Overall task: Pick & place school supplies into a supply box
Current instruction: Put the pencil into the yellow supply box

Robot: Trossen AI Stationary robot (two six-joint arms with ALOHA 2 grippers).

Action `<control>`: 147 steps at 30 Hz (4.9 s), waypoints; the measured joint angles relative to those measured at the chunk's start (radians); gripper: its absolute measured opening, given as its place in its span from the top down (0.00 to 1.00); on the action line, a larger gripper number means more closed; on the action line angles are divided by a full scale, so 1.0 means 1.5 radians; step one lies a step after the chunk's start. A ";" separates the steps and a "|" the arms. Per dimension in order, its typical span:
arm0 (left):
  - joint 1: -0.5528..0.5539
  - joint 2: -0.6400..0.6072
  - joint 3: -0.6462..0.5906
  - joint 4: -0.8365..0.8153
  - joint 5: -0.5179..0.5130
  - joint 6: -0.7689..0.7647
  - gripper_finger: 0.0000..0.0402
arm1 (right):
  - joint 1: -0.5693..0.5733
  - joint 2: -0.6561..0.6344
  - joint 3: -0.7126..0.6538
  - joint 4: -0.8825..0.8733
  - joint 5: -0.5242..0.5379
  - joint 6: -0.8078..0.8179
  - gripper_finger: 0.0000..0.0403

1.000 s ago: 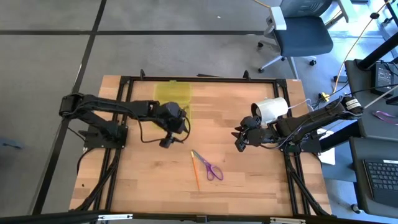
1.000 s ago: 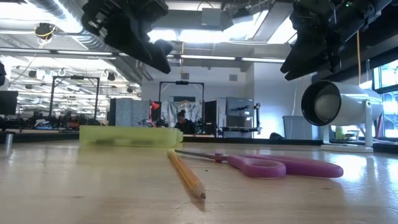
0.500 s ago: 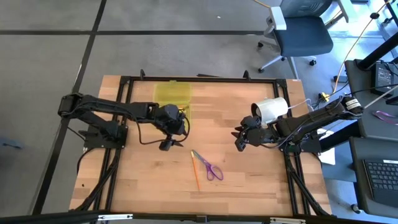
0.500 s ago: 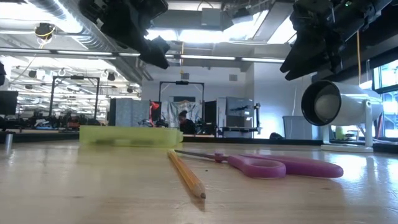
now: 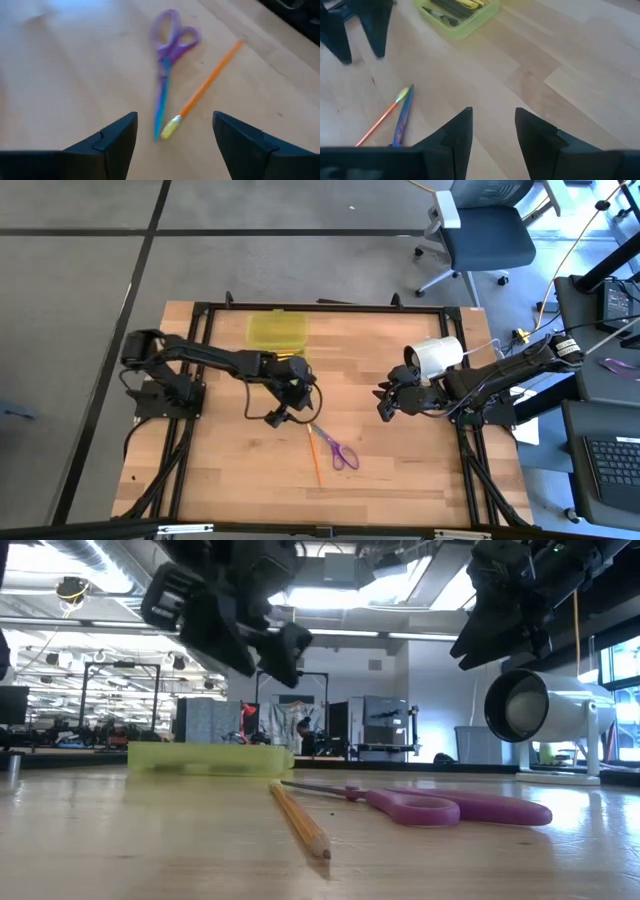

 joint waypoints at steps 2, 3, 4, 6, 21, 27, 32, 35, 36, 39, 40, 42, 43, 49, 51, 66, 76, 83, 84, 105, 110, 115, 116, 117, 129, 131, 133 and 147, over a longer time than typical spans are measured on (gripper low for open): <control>-0.001 0.031 0.012 -0.001 0.030 0.030 0.38 | 0.000 0.000 0.000 0.000 -0.001 0.000 0.62; -0.003 0.043 0.016 -0.001 0.042 0.044 0.38 | 0.000 0.000 0.000 -0.001 0.000 0.000 0.62; -0.005 0.056 0.021 -0.001 0.048 0.059 0.38 | 0.000 0.000 0.000 -0.001 0.000 -0.001 0.62; -0.013 0.081 0.025 0.001 0.043 0.086 0.38 | 0.000 0.000 0.000 -0.004 -0.003 -0.004 0.62; -0.088 0.175 0.025 0.013 -0.108 0.208 0.44 | 0.000 0.000 0.000 -0.005 -0.029 -0.016 0.62; -0.080 0.176 0.025 0.009 -0.104 0.212 0.52 | 0.000 0.000 0.000 -0.005 -0.042 -0.001 0.62; -0.071 0.176 0.025 0.002 -0.104 0.160 0.60 | 0.000 0.000 0.000 -0.005 -0.042 0.002 0.62; -0.069 0.176 0.025 0.002 -0.106 0.123 0.64 | 0.000 0.000 0.000 -0.005 -0.042 0.003 0.62; -0.070 0.176 0.025 0.002 -0.107 0.119 0.65 | 0.000 0.000 0.000 -0.005 -0.042 0.003 0.62; -0.081 0.176 0.024 0.013 -0.112 0.124 0.69 | 0.000 0.000 0.000 -0.005 -0.042 0.003 0.62; -0.085 0.177 0.024 0.025 -0.113 0.125 0.70 | 0.000 0.000 0.000 -0.005 -0.042 0.003 0.62; -0.093 0.177 0.024 0.042 -0.112 0.124 0.71 | 0.000 0.000 0.000 -0.005 -0.042 0.003 0.62; -0.096 0.179 0.024 0.051 -0.112 0.119 0.72 | 0.000 0.000 0.000 -0.005 -0.042 0.003 0.62; -0.098 0.215 0.027 0.049 -0.097 0.079 0.78 | 0.000 0.000 0.000 -0.004 -0.042 0.004 0.62; -0.098 0.223 0.029 0.045 -0.095 0.072 0.79 | 0.000 0.000 0.000 -0.002 -0.043 0.004 0.62; -0.095 0.227 0.028 0.043 -0.099 -0.061 0.85 | 0.000 0.000 0.000 -0.002 -0.054 0.002 0.62; -0.134 0.225 0.027 0.059 -0.153 -0.102 0.98 | 0.000 0.000 0.000 -0.003 -0.054 0.000 0.62; -0.137 0.204 0.024 0.058 -0.155 -0.193 0.97 | 0.000 0.000 0.000 -0.003 -0.054 -0.001 0.62; -0.138 0.198 0.023 0.055 -0.153 -0.201 0.98 | 0.000 0.000 0.000 -0.003 -0.054 -0.001 0.62; -0.025 -0.112 0.015 -0.244 -0.260 -0.318 0.97 | 0.000 0.000 0.000 0.006 -0.072 0.003 0.62; 0.080 -0.186 -0.047 -0.248 -0.273 -0.342 0.97 | 0.000 0.000 0.000 0.025 -0.072 0.003 0.62; 0.178 -0.206 -0.125 -0.248 -0.274 -0.330 0.97 | 0.000 0.000 0.000 0.031 -0.072 0.004 0.62; 0.193 -0.206 -0.138 -0.247 -0.272 -0.321 0.97 | 0.000 0.000 0.000 0.036 -0.072 0.004 0.62; 0.207 -0.205 -0.150 -0.242 -0.271 -0.310 0.97 | 0.000 0.000 0.000 0.038 -0.072 0.004 0.62; 0.299 -0.204 -0.206 -0.189 -0.226 -0.305 0.97 | 0.000 0.000 0.000 0.047 -0.071 0.020 0.62; 0.299 -0.204 -0.211 -0.194 -0.226 -0.317 0.97 | 0.000 0.000 0.000 0.047 -0.071 0.020 0.62; 0.299 -0.204 -0.216 -0.192 -0.226 -0.328 0.97 | 0.000 0.000 0.000 0.047 -0.071 0.020 0.62; 0.297 -0.204 -0.219 -0.195 -0.233 -0.393 0.96 | 0.000 0.000 0.000 0.042 -0.070 0.017 0.62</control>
